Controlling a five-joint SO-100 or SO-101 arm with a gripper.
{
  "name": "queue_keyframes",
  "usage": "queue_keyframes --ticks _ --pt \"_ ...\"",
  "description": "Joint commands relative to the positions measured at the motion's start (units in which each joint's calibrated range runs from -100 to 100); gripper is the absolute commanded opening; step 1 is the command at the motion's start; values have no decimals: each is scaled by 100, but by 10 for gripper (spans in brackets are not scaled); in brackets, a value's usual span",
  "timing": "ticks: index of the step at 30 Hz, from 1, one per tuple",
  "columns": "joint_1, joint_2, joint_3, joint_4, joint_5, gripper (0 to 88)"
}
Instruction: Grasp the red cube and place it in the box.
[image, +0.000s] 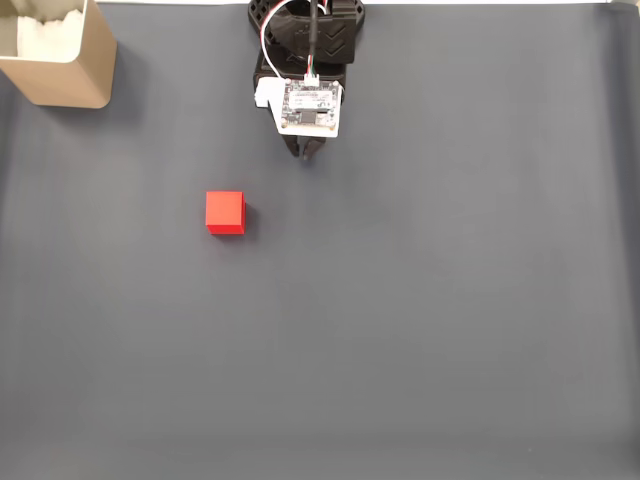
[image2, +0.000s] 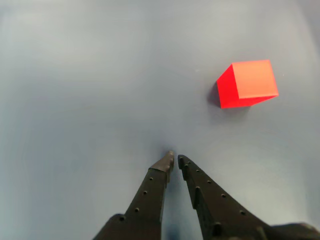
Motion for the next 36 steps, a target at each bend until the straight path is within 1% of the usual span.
queue_keyframes --ticks 1,11,17,24,31,36 --pt "-22 17 -211 -427 -20 0" --pt "-79 381 -1059 -1550 -54 2" --pt "-143 840 -1771 -1665 -29 5" --pt "-129 1629 -2811 -1403 -10 10" --pt "-51 2331 -3933 -640 68 13" --pt "198 2669 -4463 -198 200 15"
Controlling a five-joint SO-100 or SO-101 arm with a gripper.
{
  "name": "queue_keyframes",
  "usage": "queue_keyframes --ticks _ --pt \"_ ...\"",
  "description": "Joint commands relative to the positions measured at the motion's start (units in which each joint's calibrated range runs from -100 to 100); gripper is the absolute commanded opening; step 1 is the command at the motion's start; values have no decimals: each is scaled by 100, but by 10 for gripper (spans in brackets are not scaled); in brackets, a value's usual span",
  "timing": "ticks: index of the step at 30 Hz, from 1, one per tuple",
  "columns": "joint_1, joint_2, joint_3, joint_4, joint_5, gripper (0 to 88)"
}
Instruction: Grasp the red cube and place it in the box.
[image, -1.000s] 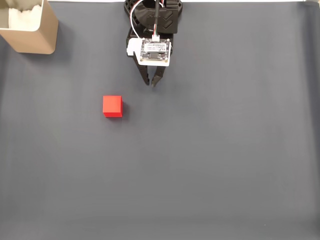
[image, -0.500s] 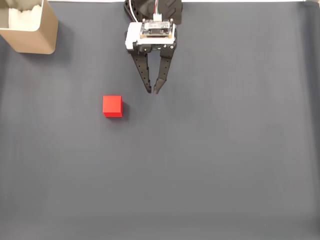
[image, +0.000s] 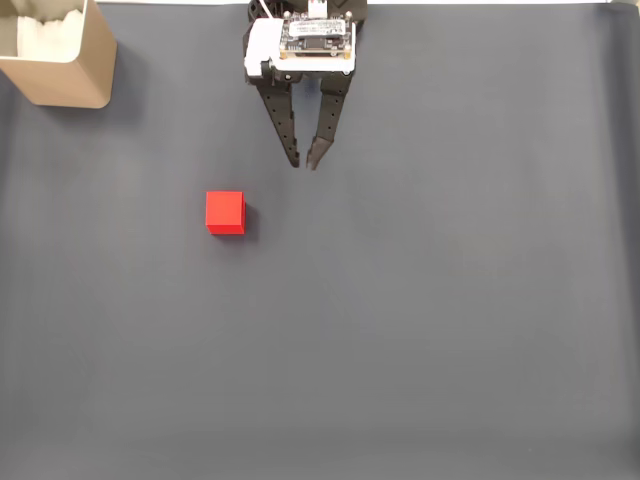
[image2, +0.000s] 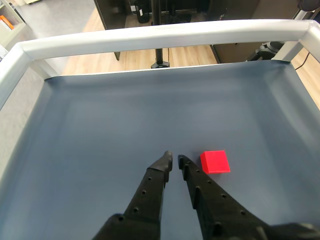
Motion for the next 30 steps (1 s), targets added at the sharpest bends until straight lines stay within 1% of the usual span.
queue_keyframes --ticks 1,16,22,30 --pt "313 263 -639 330 137 16" --pt "1464 1251 -1496 977 537 24" --pt "1677 1598 -1779 1092 596 14" --pt "1727 1988 -2016 1067 562 13"
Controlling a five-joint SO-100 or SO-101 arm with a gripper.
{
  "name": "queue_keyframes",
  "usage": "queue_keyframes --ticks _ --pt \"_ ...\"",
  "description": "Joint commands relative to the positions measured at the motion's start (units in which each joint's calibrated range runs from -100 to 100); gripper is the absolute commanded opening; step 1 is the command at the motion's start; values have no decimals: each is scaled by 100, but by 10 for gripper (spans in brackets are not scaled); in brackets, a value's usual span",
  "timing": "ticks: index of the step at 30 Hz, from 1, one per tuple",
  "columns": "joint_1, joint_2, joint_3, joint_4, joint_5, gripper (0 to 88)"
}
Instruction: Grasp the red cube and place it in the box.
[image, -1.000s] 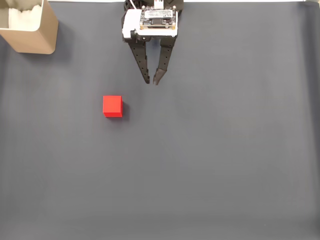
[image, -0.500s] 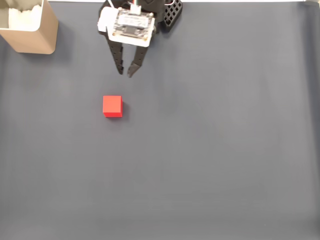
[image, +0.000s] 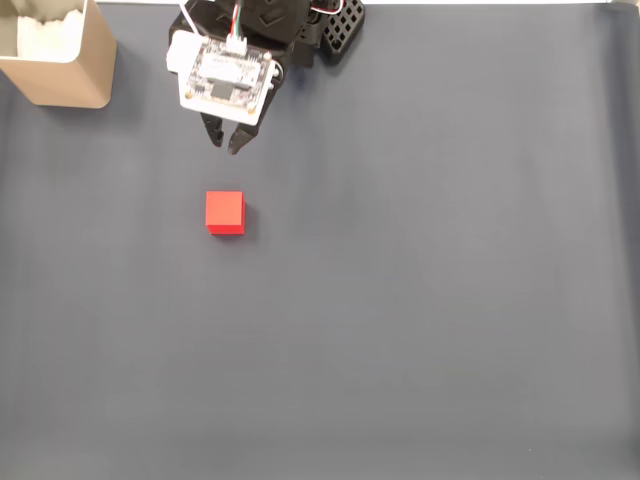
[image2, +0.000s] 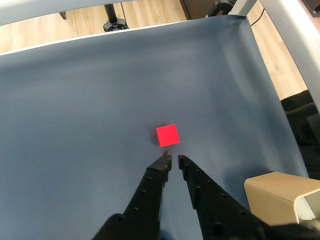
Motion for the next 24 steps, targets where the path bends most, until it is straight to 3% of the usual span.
queue_keyframes --ticks 1,13,24 --pt "79 146 -307 -15 24 12" --pt "512 580 -116 -637 479 141" --pt "938 562 477 -1498 615 252"
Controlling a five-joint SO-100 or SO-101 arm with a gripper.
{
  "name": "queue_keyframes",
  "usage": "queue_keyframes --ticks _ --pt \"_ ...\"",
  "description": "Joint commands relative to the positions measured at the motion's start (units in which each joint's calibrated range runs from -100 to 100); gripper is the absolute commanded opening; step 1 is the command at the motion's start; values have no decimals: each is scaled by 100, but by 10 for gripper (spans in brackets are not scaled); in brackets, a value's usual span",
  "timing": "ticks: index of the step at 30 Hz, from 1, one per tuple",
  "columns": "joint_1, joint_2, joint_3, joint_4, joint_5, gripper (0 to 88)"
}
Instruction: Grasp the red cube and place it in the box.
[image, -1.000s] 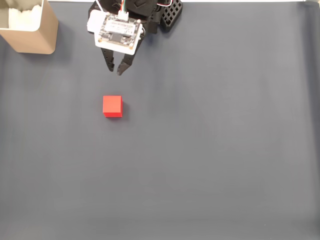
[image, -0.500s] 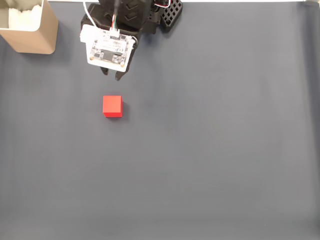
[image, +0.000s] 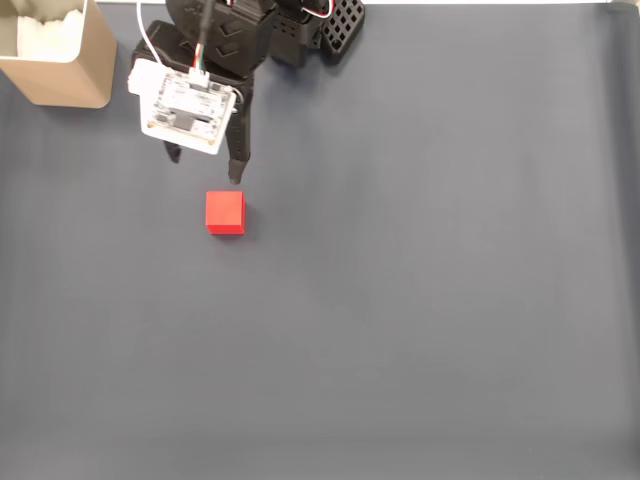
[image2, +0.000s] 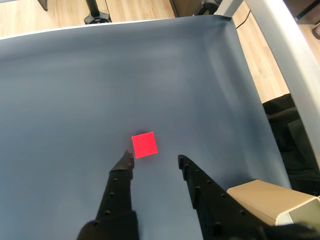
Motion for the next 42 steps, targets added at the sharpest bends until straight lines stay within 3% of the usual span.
queue_keyframes --ticks 1,22,42 --pt "173 -54 71 -369 117 255" --pt "209 93 1084 -1238 435 311" --pt "124 804 1293 -1984 420 328"
